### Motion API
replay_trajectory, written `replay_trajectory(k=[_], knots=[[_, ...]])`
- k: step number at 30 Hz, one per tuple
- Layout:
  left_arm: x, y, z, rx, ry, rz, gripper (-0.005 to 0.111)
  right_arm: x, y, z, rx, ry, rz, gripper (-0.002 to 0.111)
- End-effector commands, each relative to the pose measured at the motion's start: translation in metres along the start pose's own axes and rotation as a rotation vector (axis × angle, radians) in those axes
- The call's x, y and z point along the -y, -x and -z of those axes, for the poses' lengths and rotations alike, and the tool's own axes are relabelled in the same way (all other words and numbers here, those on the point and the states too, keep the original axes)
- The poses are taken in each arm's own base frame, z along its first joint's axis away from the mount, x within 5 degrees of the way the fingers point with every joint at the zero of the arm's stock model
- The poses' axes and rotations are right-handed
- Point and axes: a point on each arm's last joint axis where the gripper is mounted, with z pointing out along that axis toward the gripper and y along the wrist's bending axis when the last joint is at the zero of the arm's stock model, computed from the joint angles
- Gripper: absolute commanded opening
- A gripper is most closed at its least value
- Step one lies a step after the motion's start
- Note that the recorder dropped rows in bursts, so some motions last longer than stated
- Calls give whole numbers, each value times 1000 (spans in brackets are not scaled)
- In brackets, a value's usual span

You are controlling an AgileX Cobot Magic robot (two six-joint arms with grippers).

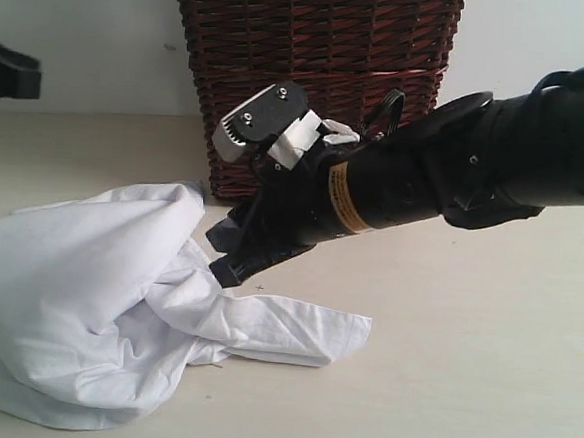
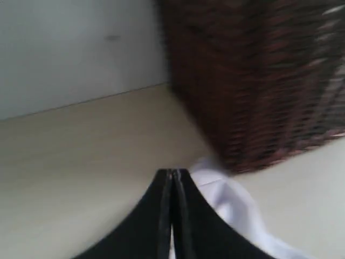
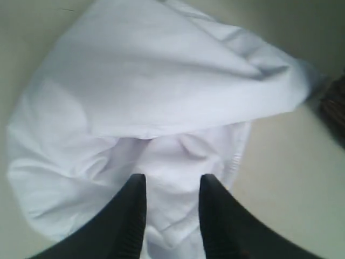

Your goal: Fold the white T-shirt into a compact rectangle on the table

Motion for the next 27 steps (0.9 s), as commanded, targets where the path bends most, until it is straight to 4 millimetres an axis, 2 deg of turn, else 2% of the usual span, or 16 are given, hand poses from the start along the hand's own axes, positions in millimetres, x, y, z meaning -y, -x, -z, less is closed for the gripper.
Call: replay_trajectory(k=[1, 3, 6, 10, 12, 14, 16, 19, 23, 25, 27], knots=[[-47, -26, 8, -53, 460, 27, 0, 19, -1, 0, 9, -232, -149, 34], [-54, -31, 8, -68, 523, 24, 0, 31, -2, 4, 17, -365, -147, 34], [-54, -33, 2, -89, 497, 8, 0, 43, -2, 9, 14, -503, -103, 34], [-40, -32, -20, -114, 245, 45, 0, 49, -9, 12, -47, -547, -158, 30], [-35, -30, -30, -119, 131, 127, 0, 55, -16, 18, -174, -620, -180, 29], [-34, -28, -38, -125, 64, 180, 0, 61, -19, 28, -393, -623, -150, 29], [-34, -29, -41, -131, 56, 196, 0, 64, -15, 36, -532, -510, -219, 29], [-38, -38, -43, -153, 107, 200, 0, 61, -8, 39, -516, -237, -300, 29], [-50, -51, -40, -178, 265, 195, 0, 32, -5, 33, -478, 121, -202, 30], [-51, -51, -40, -179, 267, 192, 0, 21, -9, 28, -475, 189, -142, 32], [-49, -50, -40, -178, 243, 194, 0, 14, -13, 17, -476, 184, -97, 38]])
